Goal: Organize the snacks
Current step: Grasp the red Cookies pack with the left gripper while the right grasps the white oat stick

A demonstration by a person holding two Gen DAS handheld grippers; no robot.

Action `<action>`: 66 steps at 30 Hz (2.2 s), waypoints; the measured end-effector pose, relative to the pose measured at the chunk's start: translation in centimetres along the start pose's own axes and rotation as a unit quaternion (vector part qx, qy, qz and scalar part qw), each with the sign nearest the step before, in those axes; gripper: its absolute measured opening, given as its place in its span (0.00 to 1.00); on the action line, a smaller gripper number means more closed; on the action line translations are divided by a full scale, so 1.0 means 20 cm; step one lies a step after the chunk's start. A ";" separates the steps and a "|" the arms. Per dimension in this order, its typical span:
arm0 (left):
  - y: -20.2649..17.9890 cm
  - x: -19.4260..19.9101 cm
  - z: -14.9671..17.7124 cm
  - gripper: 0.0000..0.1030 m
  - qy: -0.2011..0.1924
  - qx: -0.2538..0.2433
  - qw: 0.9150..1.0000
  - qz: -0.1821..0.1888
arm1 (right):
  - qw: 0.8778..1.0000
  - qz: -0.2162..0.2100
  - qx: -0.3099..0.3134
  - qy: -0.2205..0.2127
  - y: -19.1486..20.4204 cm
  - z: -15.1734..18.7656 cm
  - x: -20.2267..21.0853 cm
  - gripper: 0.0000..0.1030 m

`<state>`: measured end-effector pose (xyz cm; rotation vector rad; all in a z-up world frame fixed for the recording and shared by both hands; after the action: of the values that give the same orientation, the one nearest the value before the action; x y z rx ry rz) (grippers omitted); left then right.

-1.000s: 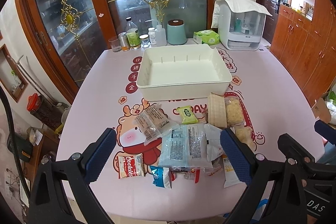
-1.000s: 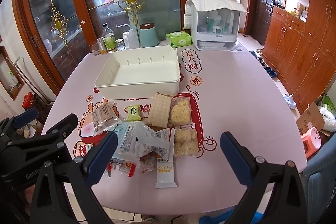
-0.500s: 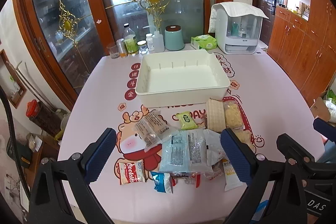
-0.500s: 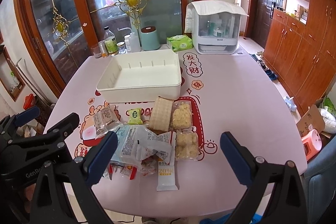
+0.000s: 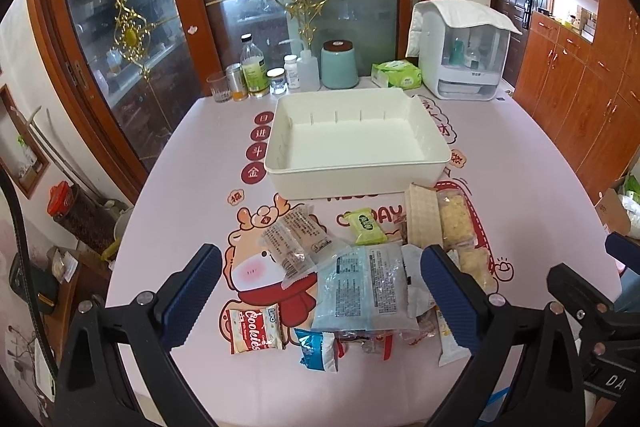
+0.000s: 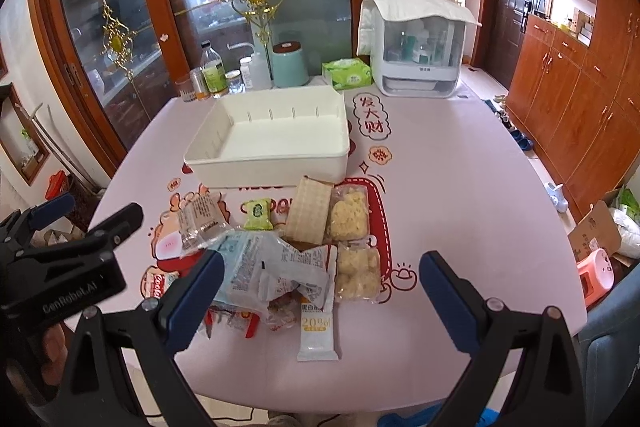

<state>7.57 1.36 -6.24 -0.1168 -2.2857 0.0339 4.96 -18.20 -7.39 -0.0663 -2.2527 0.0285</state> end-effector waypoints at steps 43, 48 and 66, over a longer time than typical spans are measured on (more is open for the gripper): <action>0.76 -0.92 0.88 0.96 0.219 0.171 0.961 0.003 | 0.973 -0.022 0.071 0.220 0.20 0.71 -0.85 0.72; 0.76 -0.95 0.89 0.96 0.224 0.166 0.960 -0.010 | 0.972 -0.014 0.073 0.225 0.19 0.73 -0.90 0.67; 0.71 -0.83 0.81 0.47 0.177 0.166 0.970 -0.013 | 0.976 -0.069 0.104 0.177 0.17 0.68 -0.71 0.38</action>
<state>7.32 14.03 -30.27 0.0774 -1.8944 0.3531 3.52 -15.52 -27.20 0.1846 -1.8821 0.1642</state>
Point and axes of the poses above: each gripper's, at about its wrist camera, not at the fingertips, and x roughly against the way its jaws point, y to its left, z to its underside, the point moved 8 cm from there along -x, roughly the way its jaws point, and after that the axes turned 10 degrees about z, right-handed, at the moved point
